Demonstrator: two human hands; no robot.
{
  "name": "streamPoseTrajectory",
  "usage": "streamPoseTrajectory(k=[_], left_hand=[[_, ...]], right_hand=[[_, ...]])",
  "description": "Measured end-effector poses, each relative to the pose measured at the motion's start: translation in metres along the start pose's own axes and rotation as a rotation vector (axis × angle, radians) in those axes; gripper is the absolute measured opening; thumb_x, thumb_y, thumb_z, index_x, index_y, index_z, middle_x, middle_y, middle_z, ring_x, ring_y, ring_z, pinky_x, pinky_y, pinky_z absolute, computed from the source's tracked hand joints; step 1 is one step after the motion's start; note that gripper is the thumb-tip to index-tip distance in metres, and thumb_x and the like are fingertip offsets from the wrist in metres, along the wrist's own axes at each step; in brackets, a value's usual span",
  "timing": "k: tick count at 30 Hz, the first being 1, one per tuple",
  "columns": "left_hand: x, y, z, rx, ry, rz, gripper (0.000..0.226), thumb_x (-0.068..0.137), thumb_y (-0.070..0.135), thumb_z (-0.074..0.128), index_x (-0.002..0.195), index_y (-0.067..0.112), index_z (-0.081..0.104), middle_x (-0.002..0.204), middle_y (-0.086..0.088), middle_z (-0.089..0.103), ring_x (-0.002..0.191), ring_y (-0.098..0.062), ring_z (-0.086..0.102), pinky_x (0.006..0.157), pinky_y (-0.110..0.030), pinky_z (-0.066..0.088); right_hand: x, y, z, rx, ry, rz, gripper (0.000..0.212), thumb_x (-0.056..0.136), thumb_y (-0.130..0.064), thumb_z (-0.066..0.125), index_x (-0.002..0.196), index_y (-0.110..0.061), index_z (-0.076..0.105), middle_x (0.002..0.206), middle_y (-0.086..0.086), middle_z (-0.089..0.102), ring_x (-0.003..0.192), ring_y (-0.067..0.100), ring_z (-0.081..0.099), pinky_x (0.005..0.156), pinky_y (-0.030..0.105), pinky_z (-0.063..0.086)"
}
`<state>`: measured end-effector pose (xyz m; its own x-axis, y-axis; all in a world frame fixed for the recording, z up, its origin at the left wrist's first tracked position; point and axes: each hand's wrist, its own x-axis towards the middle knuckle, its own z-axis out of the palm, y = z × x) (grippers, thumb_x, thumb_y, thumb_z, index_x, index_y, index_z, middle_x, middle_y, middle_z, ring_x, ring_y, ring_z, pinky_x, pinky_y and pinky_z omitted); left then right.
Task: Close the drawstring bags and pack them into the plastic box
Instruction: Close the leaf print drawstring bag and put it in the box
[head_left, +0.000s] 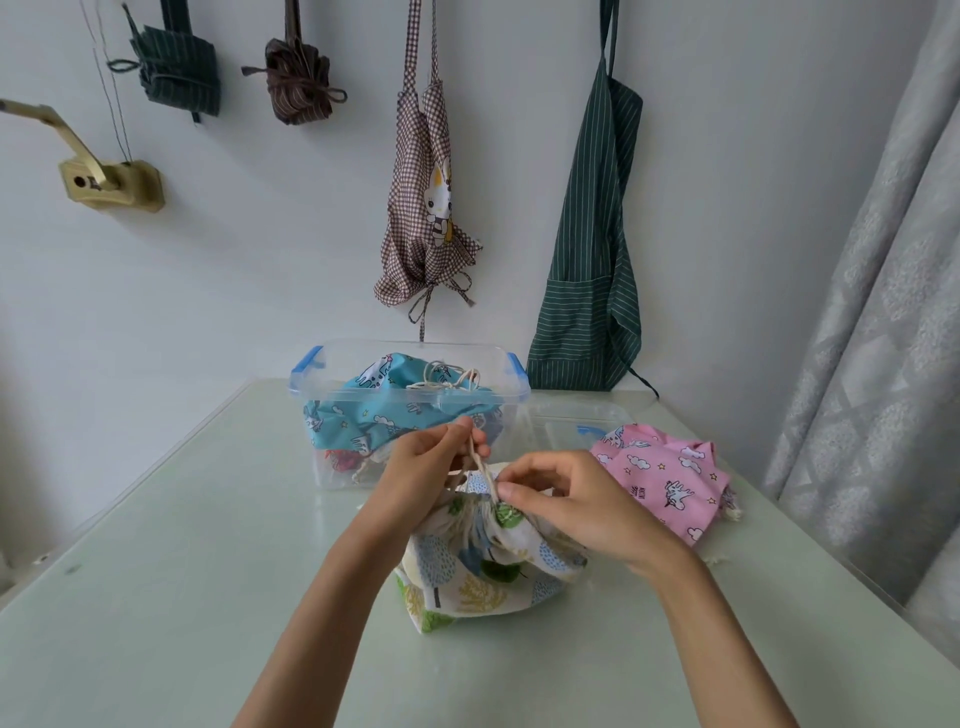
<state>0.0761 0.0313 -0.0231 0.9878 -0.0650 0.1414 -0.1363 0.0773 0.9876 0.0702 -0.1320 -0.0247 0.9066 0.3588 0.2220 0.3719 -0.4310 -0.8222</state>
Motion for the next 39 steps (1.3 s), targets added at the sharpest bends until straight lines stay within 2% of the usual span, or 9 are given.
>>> streamPoseTrajectory(k=[6, 9, 14, 19, 25, 28, 32, 36, 39], left_hand=[[0.006, -0.003, -0.001, -0.043, 0.294, 0.111, 0.030, 0.097, 0.027, 0.047, 0.083, 0.015, 0.070, 0.087, -0.004, 0.070, 0.083, -0.012, 0.063, 0.084, -0.023, 0.047], [0.006, -0.006, 0.000, -0.031, 0.355, 0.085, 0.029, 0.097, 0.027, 0.047, 0.084, 0.014, 0.070, 0.083, -0.003, 0.068, 0.080, -0.010, 0.062, 0.075, -0.011, 0.046], [0.004, -0.004, -0.004, 0.063, 0.337, 0.006, 0.033, 0.099, 0.027, 0.044, 0.089, 0.011, 0.071, 0.075, 0.003, 0.066, 0.052, 0.008, 0.056, 0.042, -0.002, 0.036], [0.001, 0.004, -0.010, 0.236, 0.150, -0.064, 0.048, 0.100, 0.038, 0.031, 0.102, 0.008, 0.069, 0.100, 0.001, 0.067, 0.086, -0.007, 0.060, 0.060, -0.019, 0.039], [0.000, 0.002, -0.017, 0.611, 0.135, 0.281, 0.019, 0.089, 0.034, 0.061, 0.096, 0.024, 0.075, 0.091, 0.015, 0.070, 0.078, 0.012, 0.061, 0.076, -0.023, 0.055], [-0.001, 0.002, -0.012, 0.429, 0.206, 0.293, 0.011, 0.086, 0.027, 0.067, 0.086, 0.023, 0.077, 0.083, 0.001, 0.076, 0.071, -0.012, 0.070, 0.070, -0.033, 0.059], [-0.003, 0.008, -0.002, 0.115, 0.119, 0.176, 0.021, 0.097, 0.020, 0.049, 0.095, 0.008, 0.067, 0.091, -0.005, 0.073, 0.037, -0.001, 0.046, 0.040, -0.009, 0.036], [-0.002, 0.007, -0.003, -0.043, 0.019, 0.000, 0.020, 0.100, 0.021, 0.042, 0.095, 0.011, 0.059, 0.083, 0.005, 0.072, 0.038, -0.003, 0.042, 0.036, -0.012, 0.024], [0.001, 0.002, -0.008, -0.080, 0.002, -0.057, 0.021, 0.099, 0.018, 0.043, 0.089, 0.013, 0.061, 0.076, 0.004, 0.063, 0.039, -0.004, 0.036, 0.034, -0.011, 0.021]], right_hand=[[0.001, 0.009, -0.007, -0.241, 0.407, 0.000, 0.010, 0.098, -0.022, 0.045, 0.093, -0.017, 0.051, 0.073, -0.009, 0.056, 0.060, 0.006, 0.050, 0.058, 0.023, 0.040], [0.002, 0.011, -0.007, -0.361, 0.466, 0.034, 0.011, 0.099, -0.021, 0.040, 0.093, -0.015, 0.048, 0.064, -0.008, 0.047, 0.051, 0.007, 0.039, 0.049, 0.025, 0.029], [0.005, 0.005, -0.001, -0.166, 0.359, 0.136, 0.012, 0.099, -0.021, 0.040, 0.098, -0.014, 0.050, 0.081, -0.002, 0.058, 0.064, 0.011, 0.049, 0.057, 0.023, 0.037], [0.005, 0.004, -0.003, -0.001, 0.345, 0.212, 0.011, 0.099, -0.019, 0.041, 0.099, -0.014, 0.050, 0.072, -0.002, 0.053, 0.058, 0.012, 0.043, 0.059, 0.030, 0.037], [0.001, -0.003, -0.004, -0.035, 0.248, 0.251, 0.012, 0.099, -0.025, 0.041, 0.103, -0.018, 0.050, 0.088, -0.001, 0.061, 0.076, 0.023, 0.059, 0.073, 0.041, 0.048], [-0.001, -0.005, 0.001, -0.095, 0.174, 0.233, 0.021, 0.098, -0.036, 0.042, 0.104, -0.019, 0.053, 0.106, -0.003, 0.064, 0.089, 0.013, 0.059, 0.076, 0.030, 0.045], [0.000, -0.004, 0.006, -0.077, 0.229, 0.062, 0.029, 0.094, -0.042, 0.049, 0.087, -0.019, 0.065, 0.087, 0.005, 0.070, 0.086, 0.017, 0.065, 0.081, 0.034, 0.049], [0.001, -0.004, 0.005, 0.123, 0.396, 0.045, 0.029, 0.094, -0.034, 0.052, 0.075, -0.018, 0.065, 0.051, -0.005, 0.046, 0.050, 0.011, 0.038, 0.050, 0.022, 0.031], [0.005, 0.005, 0.003, 0.176, 0.401, 0.184, 0.029, 0.092, -0.035, 0.055, 0.072, -0.017, 0.068, 0.064, 0.002, 0.061, 0.066, 0.022, 0.056, 0.066, 0.029, 0.046]])
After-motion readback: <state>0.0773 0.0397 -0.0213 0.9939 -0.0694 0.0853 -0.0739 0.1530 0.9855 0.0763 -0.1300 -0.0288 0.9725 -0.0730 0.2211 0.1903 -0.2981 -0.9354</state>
